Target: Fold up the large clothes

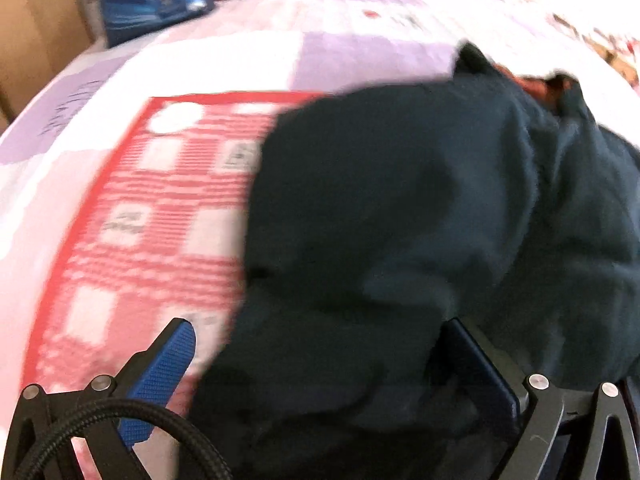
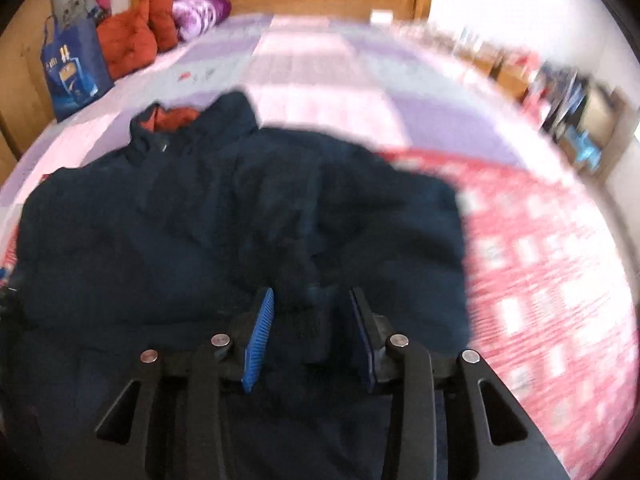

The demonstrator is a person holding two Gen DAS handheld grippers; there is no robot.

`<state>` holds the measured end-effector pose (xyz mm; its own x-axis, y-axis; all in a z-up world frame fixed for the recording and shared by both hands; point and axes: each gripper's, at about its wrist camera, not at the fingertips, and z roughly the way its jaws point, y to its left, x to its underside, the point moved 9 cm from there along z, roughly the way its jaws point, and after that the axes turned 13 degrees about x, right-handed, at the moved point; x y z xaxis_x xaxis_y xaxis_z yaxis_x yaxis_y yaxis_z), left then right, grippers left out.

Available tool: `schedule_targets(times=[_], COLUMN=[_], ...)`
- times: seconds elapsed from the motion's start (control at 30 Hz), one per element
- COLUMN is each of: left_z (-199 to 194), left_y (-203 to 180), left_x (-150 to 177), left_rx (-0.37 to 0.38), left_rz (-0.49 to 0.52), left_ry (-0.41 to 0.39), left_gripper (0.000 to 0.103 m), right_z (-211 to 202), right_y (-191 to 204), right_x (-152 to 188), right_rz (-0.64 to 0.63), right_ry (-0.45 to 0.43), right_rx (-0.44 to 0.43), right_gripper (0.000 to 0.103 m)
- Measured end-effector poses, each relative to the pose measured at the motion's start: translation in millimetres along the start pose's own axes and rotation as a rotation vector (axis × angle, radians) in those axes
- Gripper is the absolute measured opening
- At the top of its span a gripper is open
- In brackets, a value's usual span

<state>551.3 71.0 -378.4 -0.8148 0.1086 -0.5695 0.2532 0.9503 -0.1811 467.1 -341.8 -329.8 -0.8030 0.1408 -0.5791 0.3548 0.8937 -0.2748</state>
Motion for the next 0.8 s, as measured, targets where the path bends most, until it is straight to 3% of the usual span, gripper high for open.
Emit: schedule_targets(times=[0.1,0.2,0.3,0.37,0.47,0.53,0.6,0.67,0.8], left_z=[-31,-32,-13,14,59,77,78,70,61], left_y=[19,13,-29,-55,-54,-37,-18,-2,41], left_x=[-9,-32,-63,-80,-83,-77,-77,-79,-79], left_rx=[-0.004,0.053,0.127,0.15,0.073,0.066,0.076,0.096,0.021], left_rz=[-0.066,-0.107,-0.027,0.011,0.006,-0.054,-0.128,-0.179,-0.254], left_ry=[-0.107,-0.141,-0.122,-0.068,0.042,0.09,0.066,0.031,0.002], left_gripper=[0.103,0.102,0.102,0.102,0.103,0.103,0.103,0.103,0.103], right_z=[-25,-38,-41,-39,-13,33,62,79,77], right_y=[-8,15,58,93,129,112,68,45,55], right_x=[-12,-31,-51,-61,-61,-51,-43,-31,-21], right_rz=[-0.009,-0.024,-0.069,-0.101,-0.194,-0.218,-0.082,-0.03,-0.163], right_ry=[-0.113,-0.178,-0.198,-0.191,-0.125,-0.012,0.066,0.117,0.043], right_rx=[0.055,0.016,-0.035,-0.095,-0.104,0.011,0.023,-0.039,0.016], right_gripper=[0.049,0.058,0.058,0.058,0.057,0.057,0.056,0.056,0.056])
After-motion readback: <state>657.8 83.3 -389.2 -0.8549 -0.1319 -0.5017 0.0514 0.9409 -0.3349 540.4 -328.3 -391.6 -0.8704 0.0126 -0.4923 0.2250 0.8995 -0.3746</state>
